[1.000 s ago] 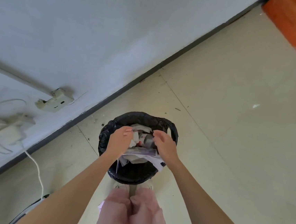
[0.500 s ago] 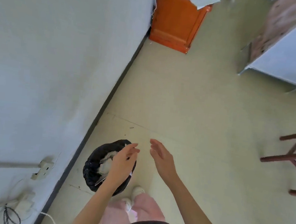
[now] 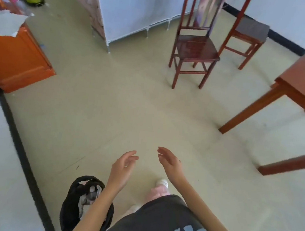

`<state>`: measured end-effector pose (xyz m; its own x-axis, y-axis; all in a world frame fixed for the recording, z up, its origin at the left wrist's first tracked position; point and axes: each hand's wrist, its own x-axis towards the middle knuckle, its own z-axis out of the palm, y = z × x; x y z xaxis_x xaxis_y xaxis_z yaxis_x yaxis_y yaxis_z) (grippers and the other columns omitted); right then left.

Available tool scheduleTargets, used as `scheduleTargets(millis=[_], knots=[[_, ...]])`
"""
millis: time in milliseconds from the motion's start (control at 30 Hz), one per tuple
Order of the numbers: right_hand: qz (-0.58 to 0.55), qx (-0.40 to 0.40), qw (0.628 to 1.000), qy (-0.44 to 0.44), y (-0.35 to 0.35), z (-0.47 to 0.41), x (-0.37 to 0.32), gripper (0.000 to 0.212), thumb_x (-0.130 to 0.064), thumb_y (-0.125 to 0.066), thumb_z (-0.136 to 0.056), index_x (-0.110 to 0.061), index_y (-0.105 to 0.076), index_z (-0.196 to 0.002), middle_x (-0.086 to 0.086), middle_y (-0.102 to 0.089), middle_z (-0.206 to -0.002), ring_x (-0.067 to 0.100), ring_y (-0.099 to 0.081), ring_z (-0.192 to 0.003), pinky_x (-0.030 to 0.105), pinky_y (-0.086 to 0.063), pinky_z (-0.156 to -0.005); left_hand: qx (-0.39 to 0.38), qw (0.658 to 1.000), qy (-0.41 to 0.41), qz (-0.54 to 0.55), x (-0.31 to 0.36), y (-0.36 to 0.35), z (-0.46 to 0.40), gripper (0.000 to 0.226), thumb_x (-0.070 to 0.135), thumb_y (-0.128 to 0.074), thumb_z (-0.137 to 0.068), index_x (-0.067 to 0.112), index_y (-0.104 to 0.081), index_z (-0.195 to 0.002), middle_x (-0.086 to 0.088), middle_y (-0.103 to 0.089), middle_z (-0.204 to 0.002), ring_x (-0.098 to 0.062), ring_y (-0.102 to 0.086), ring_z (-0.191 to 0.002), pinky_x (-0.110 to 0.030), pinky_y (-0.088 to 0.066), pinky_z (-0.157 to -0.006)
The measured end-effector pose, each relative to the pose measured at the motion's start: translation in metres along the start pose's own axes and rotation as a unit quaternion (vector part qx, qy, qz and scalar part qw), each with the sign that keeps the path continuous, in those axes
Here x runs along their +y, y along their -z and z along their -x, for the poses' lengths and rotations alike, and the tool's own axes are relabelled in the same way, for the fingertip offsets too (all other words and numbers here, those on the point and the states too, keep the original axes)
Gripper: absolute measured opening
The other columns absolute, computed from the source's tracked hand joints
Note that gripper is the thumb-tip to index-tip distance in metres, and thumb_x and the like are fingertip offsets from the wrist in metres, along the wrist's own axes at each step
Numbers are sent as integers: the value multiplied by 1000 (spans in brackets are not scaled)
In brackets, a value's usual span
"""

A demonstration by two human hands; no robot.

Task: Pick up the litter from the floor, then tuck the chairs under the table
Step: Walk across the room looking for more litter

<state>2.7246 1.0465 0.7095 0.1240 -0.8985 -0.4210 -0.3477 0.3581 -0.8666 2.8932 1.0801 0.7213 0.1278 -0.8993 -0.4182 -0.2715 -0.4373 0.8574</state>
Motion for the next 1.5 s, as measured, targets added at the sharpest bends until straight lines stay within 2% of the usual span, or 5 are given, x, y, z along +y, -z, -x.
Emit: scheduleTargets(millis=[667,833,1033,1133,1500], knots=[[-236,433,857,-147,266,78,145,33,-3,-47,-90,-11,-55,-122,-5,-60,-112,12,-59,-103,6,-42,-81,-441,860,-104,-235,131,-339,-47,28,9,-47,-92,25,-53,-115,3,-67,-101,-11,-60,-99,-12,-43,-79],[-291,507,795,-162,316,77,173,30,-1,-49,-90,-17,-57,-114,-3,-62,-110,12,-61,-100,8,-44,-81,-497,814,-99,-284,159,-414,-68,29,5,-48,-90,18,-57,-114,0,-70,-100,-16,-62,-99,-30,-47,-94],[-337,599,702,-186,389,72,206,30,4,-49,-88,-19,-55,-106,5,-63,-108,19,-62,-99,29,-46,-93,-587,727,-148,-324,219,-549,-95,29,2,-46,-91,17,-56,-113,-3,-67,-96,-13,-61,-89,-7,-47,-62],[-367,637,646,-208,412,80,218,31,1,-50,-88,-24,-55,-106,0,-64,-107,19,-63,-102,35,-46,-97,-629,661,-198,-357,250,-614,-83,29,5,-48,-90,16,-57,-115,-3,-67,-96,-16,-62,-92,-10,-46,-74],[-448,711,489,-235,501,162,303,29,1,-52,-88,-17,-56,-111,4,-64,-113,15,-59,-107,24,-46,-93,-721,532,-222,-385,265,-829,34,26,5,-50,-89,20,-56,-110,4,-67,-89,-13,-63,-85,-12,-46,-69]])
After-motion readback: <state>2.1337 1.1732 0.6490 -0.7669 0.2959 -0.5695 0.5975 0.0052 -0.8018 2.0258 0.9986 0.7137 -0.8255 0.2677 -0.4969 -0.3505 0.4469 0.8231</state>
